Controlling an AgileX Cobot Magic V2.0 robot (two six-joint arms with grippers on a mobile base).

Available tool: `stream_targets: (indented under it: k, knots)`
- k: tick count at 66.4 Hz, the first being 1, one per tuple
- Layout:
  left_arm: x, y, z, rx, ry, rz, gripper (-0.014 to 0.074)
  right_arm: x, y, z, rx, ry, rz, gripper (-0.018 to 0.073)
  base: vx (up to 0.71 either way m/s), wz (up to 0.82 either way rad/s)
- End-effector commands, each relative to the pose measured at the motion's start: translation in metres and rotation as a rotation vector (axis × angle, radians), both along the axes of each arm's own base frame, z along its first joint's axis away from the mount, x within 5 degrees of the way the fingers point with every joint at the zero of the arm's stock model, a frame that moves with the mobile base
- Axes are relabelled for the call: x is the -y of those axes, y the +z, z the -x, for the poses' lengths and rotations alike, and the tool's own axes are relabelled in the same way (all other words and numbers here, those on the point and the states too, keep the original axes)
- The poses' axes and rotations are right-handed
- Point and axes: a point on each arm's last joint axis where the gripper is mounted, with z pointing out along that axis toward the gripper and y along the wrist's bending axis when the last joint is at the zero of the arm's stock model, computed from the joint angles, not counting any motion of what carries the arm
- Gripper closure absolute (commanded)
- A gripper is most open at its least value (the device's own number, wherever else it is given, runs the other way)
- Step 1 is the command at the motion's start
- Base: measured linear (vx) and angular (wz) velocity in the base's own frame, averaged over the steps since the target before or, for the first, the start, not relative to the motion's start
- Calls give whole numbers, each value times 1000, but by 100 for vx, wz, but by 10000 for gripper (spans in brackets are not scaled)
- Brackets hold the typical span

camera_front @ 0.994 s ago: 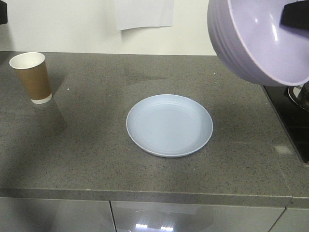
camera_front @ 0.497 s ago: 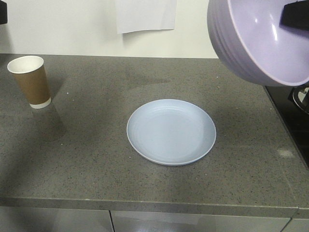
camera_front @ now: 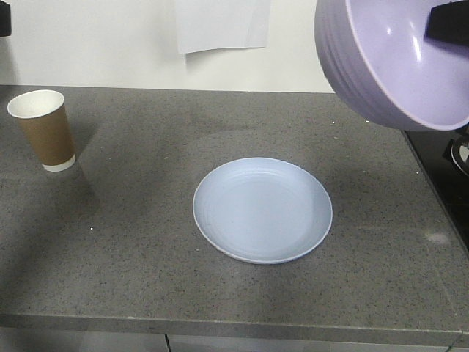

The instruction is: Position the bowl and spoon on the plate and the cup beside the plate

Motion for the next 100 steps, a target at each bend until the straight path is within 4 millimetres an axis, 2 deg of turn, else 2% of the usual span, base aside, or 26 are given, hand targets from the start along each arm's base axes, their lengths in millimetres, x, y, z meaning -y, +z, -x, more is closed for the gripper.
stream_targets:
  k: [1,100]
  knots:
    - [2,14,7,78,-2,61,603,-2,16,6,77,-7,-47,565,4,0]
    - [2,14,7,78,-2,61,603,-2,16,6,77,-7,-47,565,4,1]
